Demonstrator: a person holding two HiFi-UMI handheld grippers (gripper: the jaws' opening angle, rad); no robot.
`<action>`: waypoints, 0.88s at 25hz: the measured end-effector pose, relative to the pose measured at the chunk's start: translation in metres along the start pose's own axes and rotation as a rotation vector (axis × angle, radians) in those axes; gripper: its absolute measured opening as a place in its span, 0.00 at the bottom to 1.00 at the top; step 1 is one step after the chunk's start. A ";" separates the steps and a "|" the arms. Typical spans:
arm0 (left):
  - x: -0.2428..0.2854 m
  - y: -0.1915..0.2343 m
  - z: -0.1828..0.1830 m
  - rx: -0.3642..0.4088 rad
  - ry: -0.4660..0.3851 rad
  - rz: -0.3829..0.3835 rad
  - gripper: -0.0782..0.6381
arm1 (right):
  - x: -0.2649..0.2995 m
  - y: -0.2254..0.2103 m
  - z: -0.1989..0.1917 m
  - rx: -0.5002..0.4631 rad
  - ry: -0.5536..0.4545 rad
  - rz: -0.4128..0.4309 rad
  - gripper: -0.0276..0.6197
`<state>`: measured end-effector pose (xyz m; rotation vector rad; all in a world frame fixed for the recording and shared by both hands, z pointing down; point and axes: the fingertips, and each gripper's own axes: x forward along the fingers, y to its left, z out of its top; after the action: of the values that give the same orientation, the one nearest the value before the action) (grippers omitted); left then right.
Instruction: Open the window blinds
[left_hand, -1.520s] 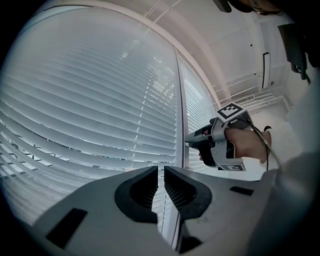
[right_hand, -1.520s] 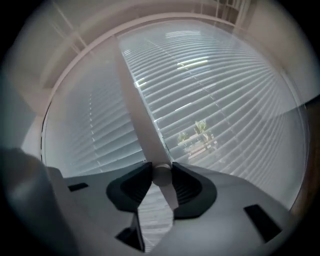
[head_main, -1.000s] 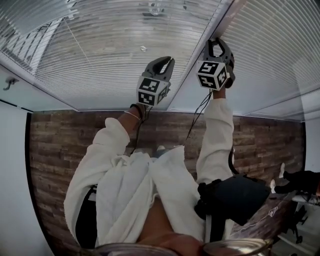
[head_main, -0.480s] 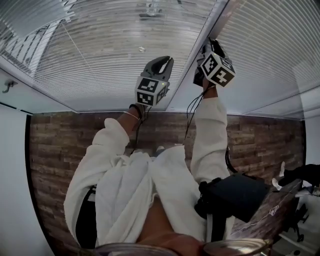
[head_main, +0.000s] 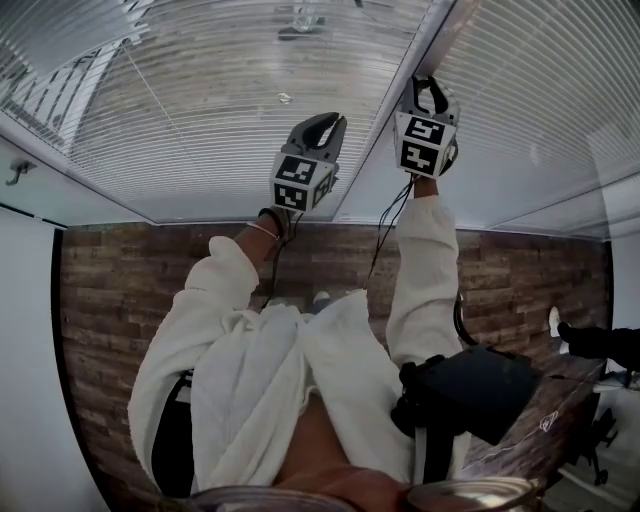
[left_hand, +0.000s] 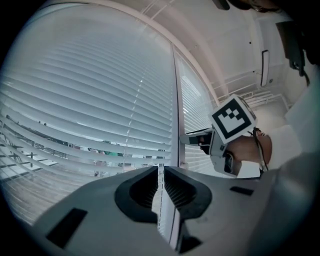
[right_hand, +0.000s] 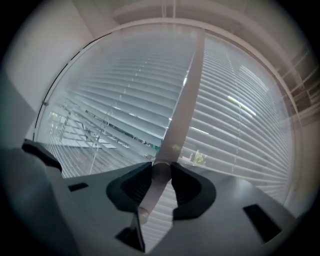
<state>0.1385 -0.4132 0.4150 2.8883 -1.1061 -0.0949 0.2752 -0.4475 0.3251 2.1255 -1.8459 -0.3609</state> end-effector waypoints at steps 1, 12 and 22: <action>0.000 0.001 -0.001 0.000 0.001 0.002 0.14 | 0.000 0.001 0.000 -0.043 0.004 -0.005 0.23; 0.000 -0.001 0.005 0.005 -0.016 0.006 0.14 | -0.001 0.001 0.000 -0.006 -0.042 0.003 0.23; -0.006 0.005 0.016 -0.005 -0.045 0.026 0.14 | -0.033 0.011 -0.015 0.404 -0.160 0.051 0.23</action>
<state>0.1291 -0.4134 0.3994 2.8802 -1.1481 -0.1621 0.2662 -0.4154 0.3434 2.3570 -2.2162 -0.1591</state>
